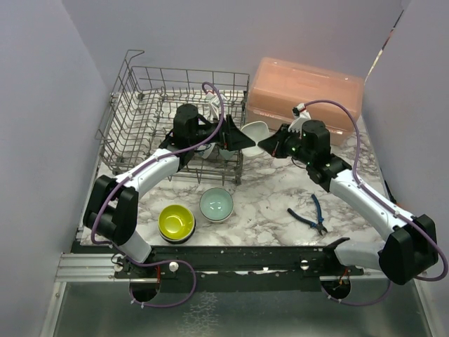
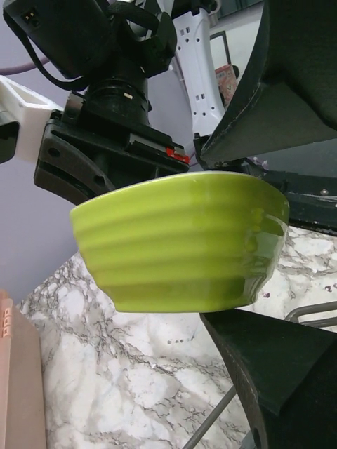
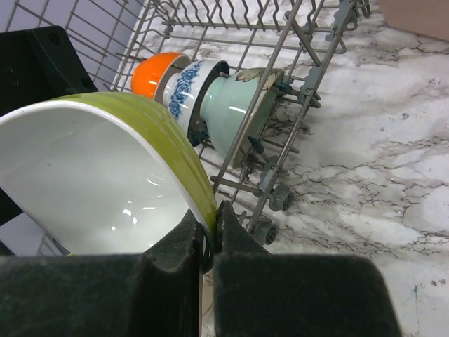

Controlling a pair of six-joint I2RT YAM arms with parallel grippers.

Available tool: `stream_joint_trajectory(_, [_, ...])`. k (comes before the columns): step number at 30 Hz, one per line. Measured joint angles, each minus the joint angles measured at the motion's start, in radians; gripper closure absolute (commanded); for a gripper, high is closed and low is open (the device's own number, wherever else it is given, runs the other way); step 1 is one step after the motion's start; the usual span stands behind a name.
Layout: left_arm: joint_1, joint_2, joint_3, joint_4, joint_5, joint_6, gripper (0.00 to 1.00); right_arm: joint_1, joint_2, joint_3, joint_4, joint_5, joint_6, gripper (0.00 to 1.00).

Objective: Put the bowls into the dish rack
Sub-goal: Turn the bowl upside down on the dish rack.

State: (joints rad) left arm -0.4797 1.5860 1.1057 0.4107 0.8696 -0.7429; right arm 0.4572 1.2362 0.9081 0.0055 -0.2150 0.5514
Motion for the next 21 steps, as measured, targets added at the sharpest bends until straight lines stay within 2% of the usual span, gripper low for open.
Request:
stream_joint_trajectory(6, [0.0,-0.002,0.0,-0.014,-0.015,0.011,0.27,0.0,0.0,0.019,-0.001,0.001,0.024,1.0])
stream_joint_trajectory(11, [0.0,-0.005,0.014,-0.093,-0.052,0.057,0.39,0.0,0.002,0.024,-0.007,0.008,0.027,1.0])
stream_joint_trajectory(13, [-0.002,-0.011,0.017,-0.107,-0.058,0.072,0.38,0.0,0.005,0.024,-0.008,0.008,0.028,1.0])
stream_joint_trajectory(17, [-0.002,-0.019,0.018,-0.124,-0.067,0.096,0.24,0.0,0.016,0.032,-0.008,0.002,0.029,1.0])
stream_joint_trajectory(21, [-0.002,-0.037,0.018,-0.14,-0.074,0.117,0.24,0.0,0.032,0.048,-0.011,-0.008,0.033,1.0])
